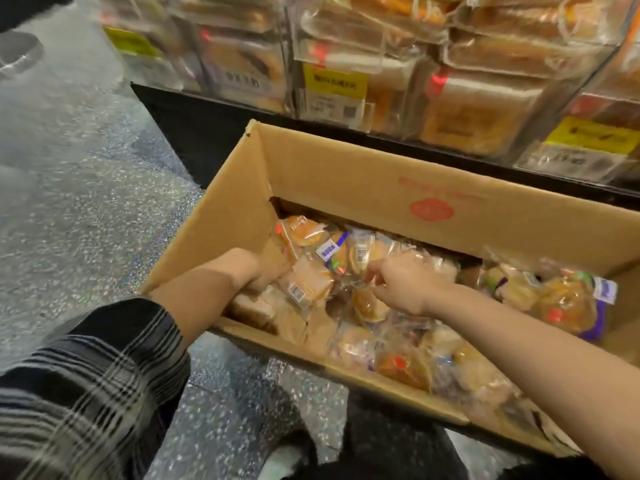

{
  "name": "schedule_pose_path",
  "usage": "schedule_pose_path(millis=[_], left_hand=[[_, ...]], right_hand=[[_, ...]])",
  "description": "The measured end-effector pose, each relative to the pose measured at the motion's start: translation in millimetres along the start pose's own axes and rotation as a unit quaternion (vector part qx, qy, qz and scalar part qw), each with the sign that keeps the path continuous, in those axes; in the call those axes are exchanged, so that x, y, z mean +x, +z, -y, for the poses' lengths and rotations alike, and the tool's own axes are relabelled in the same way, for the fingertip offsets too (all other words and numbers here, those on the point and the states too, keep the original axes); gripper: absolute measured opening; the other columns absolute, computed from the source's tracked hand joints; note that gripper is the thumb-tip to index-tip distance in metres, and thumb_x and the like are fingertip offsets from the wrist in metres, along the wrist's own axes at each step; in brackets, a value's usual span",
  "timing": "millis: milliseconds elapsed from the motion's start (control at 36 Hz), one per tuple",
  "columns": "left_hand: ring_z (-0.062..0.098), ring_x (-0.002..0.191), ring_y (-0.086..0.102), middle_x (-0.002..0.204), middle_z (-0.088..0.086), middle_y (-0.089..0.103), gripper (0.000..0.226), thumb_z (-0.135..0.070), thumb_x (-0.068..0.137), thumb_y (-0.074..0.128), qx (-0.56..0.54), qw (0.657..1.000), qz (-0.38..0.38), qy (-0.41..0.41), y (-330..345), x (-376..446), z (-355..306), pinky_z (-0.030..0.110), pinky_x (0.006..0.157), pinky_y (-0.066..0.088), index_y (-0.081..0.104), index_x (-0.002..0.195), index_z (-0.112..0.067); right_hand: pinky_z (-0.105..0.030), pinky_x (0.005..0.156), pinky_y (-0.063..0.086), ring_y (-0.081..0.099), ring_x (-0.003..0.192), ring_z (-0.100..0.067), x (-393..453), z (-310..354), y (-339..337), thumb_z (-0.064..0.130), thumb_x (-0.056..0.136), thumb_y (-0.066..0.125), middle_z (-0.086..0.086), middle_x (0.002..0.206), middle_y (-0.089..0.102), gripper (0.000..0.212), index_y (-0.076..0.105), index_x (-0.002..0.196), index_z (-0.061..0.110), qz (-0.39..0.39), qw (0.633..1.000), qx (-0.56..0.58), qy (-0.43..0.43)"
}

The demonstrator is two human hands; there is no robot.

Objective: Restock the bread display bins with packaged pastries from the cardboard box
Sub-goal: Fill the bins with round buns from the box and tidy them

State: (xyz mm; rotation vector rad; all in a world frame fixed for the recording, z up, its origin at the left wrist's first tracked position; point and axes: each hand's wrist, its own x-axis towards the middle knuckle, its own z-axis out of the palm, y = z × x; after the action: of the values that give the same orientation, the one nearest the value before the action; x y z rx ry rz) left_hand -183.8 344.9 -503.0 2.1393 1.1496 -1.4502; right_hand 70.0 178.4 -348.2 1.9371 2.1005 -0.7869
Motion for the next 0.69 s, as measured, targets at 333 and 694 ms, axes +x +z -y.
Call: schedule_pose_path(millis=[333, 694], left_hand=[[0.026, 0.107, 0.059, 0.128, 0.011, 0.058, 0.075, 0.0, 0.078, 0.069, -0.044, 0.998, -0.005, 0.034, -17.3, -90.9, -36.6, 0.038, 0.094, 0.049, 0.035, 0.144, -0.013], [0.012, 0.072, 0.052, 0.074, -0.008, 0.055, 0.043, -0.056, 0.069, 0.076, -0.008, 0.992, -0.101, 0.076, -46.2, -122.9, -40.9, 0.024, 0.067, 0.043, 0.063, 0.084, -0.018]], right_hand=[[-0.029, 0.073, 0.049, 0.061, 0.096, -0.025, 3.2, -1.6, 7.3, 0.006, 0.092, 0.04, -0.008, 0.108, 0.064, 0.036, 0.058, 0.122, 0.016, 0.034, 0.999, -0.028, -0.021], [-0.033, 0.079, 0.047, 0.058, 0.106, -0.027, -6.3, -4.4, 4.5, 0.004, 0.092, 0.037, -0.008, 0.117, 0.061, 0.039, 0.057, 0.124, 0.014, 0.094, 0.994, -0.061, -0.002]])
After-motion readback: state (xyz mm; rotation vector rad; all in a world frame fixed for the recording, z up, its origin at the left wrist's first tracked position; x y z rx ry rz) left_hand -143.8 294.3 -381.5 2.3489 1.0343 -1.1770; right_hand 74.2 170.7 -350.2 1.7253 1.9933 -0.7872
